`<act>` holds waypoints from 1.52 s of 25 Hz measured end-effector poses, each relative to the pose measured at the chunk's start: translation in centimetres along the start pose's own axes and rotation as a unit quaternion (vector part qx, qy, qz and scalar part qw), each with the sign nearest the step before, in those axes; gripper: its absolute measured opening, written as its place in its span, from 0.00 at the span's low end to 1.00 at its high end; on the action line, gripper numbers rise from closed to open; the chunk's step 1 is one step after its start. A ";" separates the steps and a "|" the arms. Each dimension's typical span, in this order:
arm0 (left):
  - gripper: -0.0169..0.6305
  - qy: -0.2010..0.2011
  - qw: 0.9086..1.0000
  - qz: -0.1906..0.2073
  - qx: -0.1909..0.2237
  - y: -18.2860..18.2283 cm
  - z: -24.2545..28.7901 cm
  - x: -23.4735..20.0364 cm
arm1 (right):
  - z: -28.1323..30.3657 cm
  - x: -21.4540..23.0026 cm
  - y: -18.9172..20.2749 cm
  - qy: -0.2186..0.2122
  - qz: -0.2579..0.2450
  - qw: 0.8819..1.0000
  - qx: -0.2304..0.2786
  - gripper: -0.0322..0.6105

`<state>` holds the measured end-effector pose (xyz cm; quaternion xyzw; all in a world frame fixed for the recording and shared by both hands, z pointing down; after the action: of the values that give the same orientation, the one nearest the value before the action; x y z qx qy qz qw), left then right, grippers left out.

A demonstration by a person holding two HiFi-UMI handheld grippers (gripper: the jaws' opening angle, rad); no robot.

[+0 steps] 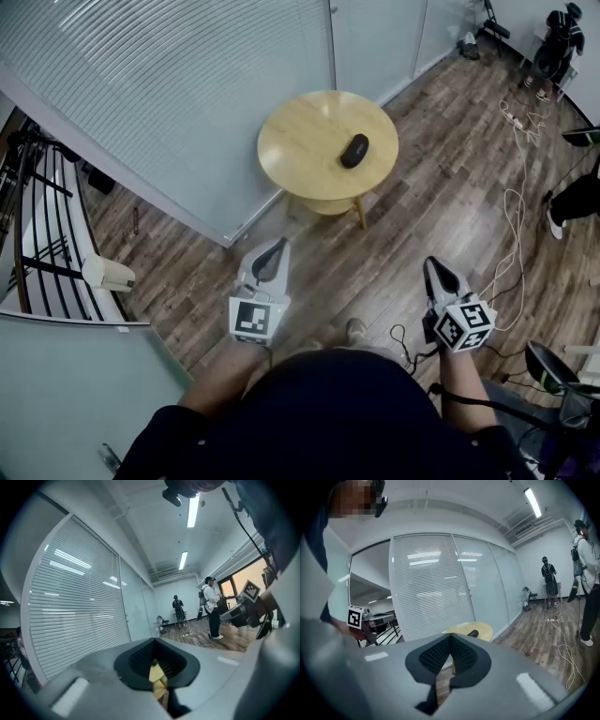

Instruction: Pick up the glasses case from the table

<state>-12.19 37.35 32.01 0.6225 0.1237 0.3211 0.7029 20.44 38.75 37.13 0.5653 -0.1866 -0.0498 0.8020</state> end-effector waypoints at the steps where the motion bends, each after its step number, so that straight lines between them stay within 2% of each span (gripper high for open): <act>1: 0.03 0.002 1.000 0.004 0.003 0.1 0.2 -0.1 | 0.2 0.2 -0.1 0.002 0.004 1.000 0.003 0.06; 5: 0.03 0.003 1.000 0.012 0.004 0.3 0.8 0.1 | 0.6 1.0 -0.2 0.005 0.009 1.000 0.011 0.06; 10: 0.03 -0.017 1.000 -0.021 0.004 -0.8 1.4 0.1 | 1.1 1.8 -0.9 -0.004 0.010 1.000 0.018 0.06; 13: 0.03 -0.014 1.000 0.008 0.003 -1.0 2.5 0.4 | 1.6 2.1 -2.2 -0.020 -0.013 0.999 0.044 0.06; 15: 0.03 -0.017 1.000 0.012 0.005 -1.3 3.4 0.6 | 2.3 2.4 -2.8 -0.030 -0.033 0.998 0.053 0.06; 20: 0.03 -0.029 1.000 -0.001 0.009 -0.9 5.2 0.9 | 5.0 3.0 -3.0 -0.052 -0.054 0.996 0.053 0.06; 24: 0.03 -0.028 0.999 -0.020 -0.001 0.1 8.0 -0.5 | 8.0 4.1 -3.5 -0.053 -0.042 0.997 0.046 0.06; 29: 0.03 -0.015 1.000 -0.016 0.009 0.0 12.8 -4.5 | 13.3 5.9 -4.6 -0.039 -0.028 0.998 0.029 0.06; 31: 0.03 -0.021 0.999 -0.032 0.021 -0.3 15.1 -6.7 | 15.9 6.4 -5.6 -0.034 -0.022 0.999 0.027 0.06; 38: 0.03 -0.004 0.999 -0.021 0.027 0.8 24.1 -17.7 | 28.3 7.3 -8.7 -0.008 0.004 1.000 0.004 0.06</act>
<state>-12.10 7.50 33.47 0.6399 0.1423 0.2999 0.6931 18.23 8.46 39.12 0.5676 -0.1959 -0.0504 0.7981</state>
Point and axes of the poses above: the fingertips, and each gripper's own axes: z forward along the fingers, x to its right, y out of its underside, the point moved 4 cm from there along -z, backward along the fingers, and after that the axes turned 10 degrees about y, right-handed, at the moved point
